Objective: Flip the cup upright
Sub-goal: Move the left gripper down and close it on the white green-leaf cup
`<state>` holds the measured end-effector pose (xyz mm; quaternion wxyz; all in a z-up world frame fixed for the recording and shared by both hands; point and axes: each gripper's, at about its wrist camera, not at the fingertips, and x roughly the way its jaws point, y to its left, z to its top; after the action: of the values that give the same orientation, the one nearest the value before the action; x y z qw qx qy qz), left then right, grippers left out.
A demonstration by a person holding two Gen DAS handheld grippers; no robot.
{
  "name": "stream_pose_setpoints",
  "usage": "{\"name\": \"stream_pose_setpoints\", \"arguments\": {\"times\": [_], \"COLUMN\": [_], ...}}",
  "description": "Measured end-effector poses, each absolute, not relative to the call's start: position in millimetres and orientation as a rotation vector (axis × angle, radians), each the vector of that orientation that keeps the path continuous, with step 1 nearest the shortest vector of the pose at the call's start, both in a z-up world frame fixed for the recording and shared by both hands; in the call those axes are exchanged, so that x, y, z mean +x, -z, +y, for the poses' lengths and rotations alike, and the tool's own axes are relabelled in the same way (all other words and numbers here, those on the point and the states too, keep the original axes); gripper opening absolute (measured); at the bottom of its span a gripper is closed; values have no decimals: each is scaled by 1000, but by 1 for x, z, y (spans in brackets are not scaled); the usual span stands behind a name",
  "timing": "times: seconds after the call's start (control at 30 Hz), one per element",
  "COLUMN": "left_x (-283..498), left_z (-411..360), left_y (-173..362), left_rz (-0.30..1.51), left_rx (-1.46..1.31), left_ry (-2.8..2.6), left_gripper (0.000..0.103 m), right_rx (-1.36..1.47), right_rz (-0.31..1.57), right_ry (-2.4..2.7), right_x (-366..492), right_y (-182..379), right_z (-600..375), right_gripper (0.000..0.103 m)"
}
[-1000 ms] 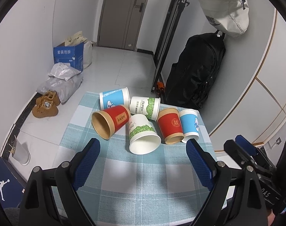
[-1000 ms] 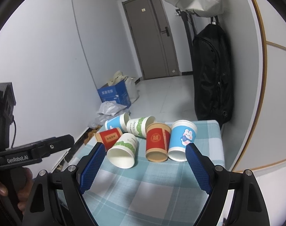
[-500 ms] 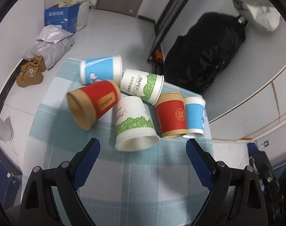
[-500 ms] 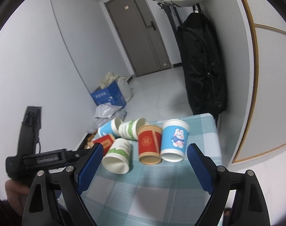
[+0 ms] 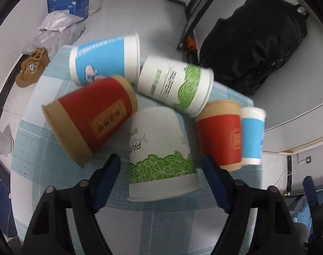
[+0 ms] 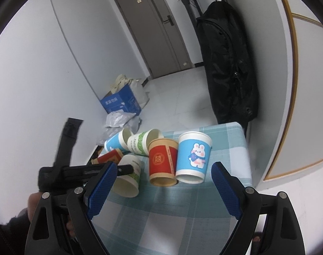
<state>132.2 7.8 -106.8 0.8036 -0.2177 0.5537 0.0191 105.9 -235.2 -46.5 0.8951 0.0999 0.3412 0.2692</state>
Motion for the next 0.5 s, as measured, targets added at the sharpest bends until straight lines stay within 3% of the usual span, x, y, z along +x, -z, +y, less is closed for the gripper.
{"name": "stream_pose_setpoints", "arguments": {"times": [0.07, 0.5], "left_x": [132, 110], "left_z": [10, -1], "left_y": [110, 74], "left_rz": [1203, 1155], "left_rx": [-490, -502], "left_ry": [-26, 44], "left_gripper": [62, 60], "right_rx": [206, 197], "right_rz": [713, 758], "right_ry": [-563, -512], "right_x": [108, 106], "right_y": [47, 53], "right_z": [-233, -232], "right_gripper": [91, 91]}}
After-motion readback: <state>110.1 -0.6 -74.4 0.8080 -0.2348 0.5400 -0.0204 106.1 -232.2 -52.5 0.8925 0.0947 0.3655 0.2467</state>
